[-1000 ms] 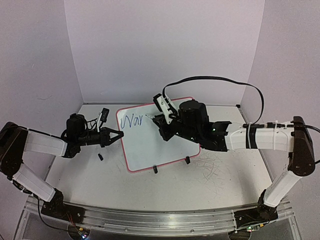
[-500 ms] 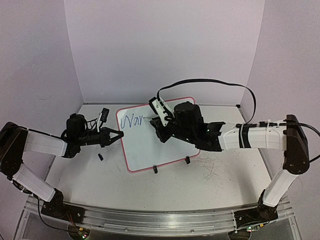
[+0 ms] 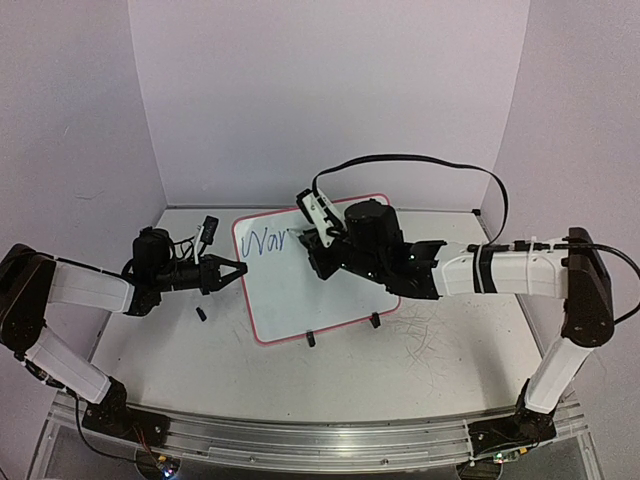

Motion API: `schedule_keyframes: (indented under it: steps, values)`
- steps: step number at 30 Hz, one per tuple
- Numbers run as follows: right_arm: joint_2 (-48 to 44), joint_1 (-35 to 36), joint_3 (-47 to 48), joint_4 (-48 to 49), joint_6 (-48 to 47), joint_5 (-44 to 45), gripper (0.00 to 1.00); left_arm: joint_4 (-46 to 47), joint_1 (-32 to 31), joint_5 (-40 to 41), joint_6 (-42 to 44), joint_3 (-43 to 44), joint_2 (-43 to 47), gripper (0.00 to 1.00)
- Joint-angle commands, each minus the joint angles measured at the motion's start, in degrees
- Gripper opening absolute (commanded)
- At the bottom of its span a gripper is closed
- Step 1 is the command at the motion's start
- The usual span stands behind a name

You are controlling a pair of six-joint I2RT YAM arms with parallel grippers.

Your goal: Write a sentence on the whiteboard

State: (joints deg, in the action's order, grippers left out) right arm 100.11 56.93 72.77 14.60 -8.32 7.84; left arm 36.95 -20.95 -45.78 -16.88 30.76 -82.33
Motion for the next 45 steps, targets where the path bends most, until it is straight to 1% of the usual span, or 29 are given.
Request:
schedule_keyframes:
  steps: [1, 16, 36, 45]
  values:
    - [1.0, -0.4, 2.4, 1.7, 0.6, 0.9, 0.0, -0.5, 0.2, 2.5, 2.8, 2.3, 1.0, 0.0]
    - [1.2, -0.4, 1.4, 0.4, 1.5, 0.8, 0.0, -0.5, 0.2, 2.5, 2.9, 2.3, 1.2, 0.0]
    - [-0.3, 0.0, -3.1, -0.1, 5.2, -2.8, 0.0, -0.6, 0.2, 2.6, 3.1, 2.3, 1.3, 0.0]
    - [0.0, 0.0, -2.4, 0.1, 5.5, -2.3, 0.0, -0.7, 0.2, 2.6, 3.0, 2.3, 1.3, 0.0]
